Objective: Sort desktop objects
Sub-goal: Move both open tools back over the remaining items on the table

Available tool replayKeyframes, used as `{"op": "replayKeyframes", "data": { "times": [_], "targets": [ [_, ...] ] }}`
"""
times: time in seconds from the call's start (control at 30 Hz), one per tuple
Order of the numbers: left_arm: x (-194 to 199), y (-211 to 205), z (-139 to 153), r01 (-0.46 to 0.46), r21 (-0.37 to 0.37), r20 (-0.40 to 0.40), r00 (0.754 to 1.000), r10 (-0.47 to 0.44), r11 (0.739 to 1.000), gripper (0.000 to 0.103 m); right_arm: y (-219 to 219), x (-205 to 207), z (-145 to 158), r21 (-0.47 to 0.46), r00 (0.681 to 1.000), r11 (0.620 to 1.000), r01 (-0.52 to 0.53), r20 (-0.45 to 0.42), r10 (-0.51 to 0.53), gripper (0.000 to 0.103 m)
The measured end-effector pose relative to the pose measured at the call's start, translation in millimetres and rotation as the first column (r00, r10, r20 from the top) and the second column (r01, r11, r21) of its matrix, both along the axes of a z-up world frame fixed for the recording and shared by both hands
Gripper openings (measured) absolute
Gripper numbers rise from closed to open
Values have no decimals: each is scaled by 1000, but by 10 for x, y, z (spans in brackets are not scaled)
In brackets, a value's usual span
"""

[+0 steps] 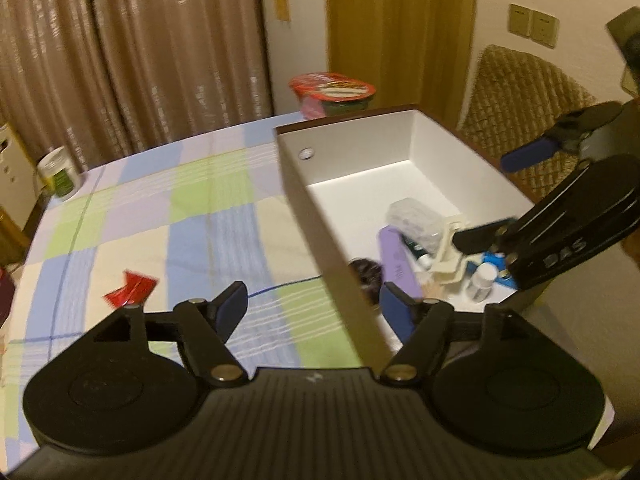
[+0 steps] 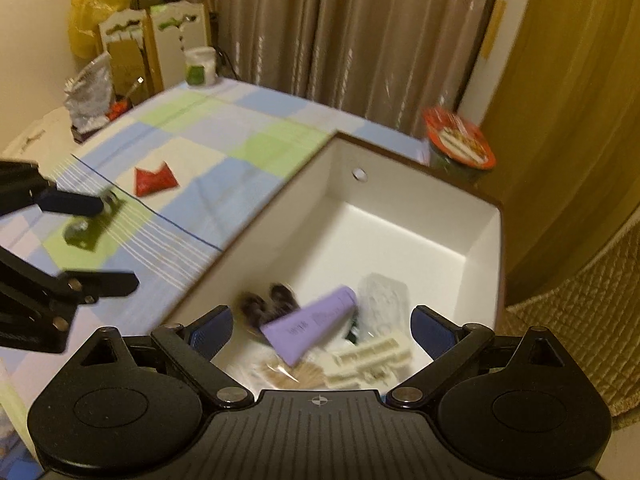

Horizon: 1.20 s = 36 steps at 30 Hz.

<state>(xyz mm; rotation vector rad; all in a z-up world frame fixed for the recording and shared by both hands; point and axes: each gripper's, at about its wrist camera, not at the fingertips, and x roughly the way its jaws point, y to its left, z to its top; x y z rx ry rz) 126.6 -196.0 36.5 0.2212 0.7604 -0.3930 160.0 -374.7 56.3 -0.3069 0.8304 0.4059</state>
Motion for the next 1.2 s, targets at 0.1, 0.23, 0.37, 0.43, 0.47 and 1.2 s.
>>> {"op": "replayKeyframes", "data": {
  "times": [0.1, 0.23, 0.37, 0.43, 0.47, 1.2],
  "targets": [
    [-70, 227, -12, -46, -4, 5, 999, 46, 999, 92, 165, -54, 63, 22, 1000, 999, -26, 14, 26, 98],
    [-168, 531, -41, -107, 9, 6, 994, 107, 994, 98, 435, -129, 111, 35, 996, 996, -81, 23, 80, 98],
    [-244, 834, -77, -177, 30, -5, 984, 177, 984, 99, 684, -183, 118, 39, 992, 991, -125, 23, 124, 98],
    [-288, 978, -90, -209, 43, -7, 978, 210, 977, 102, 805, -212, 109, 38, 989, 989, -145, 22, 144, 98],
    [-309, 1048, -96, -225, 49, -8, 974, 226, 973, 102, 863, -226, 102, 37, 988, 987, -154, 21, 154, 98],
    [-410, 1994, -233, -299, 58, -47, 952, 302, 952, 101, 1732, -353, -121, -5, 976, 976, -220, 1, 220, 98]
  ]
}}
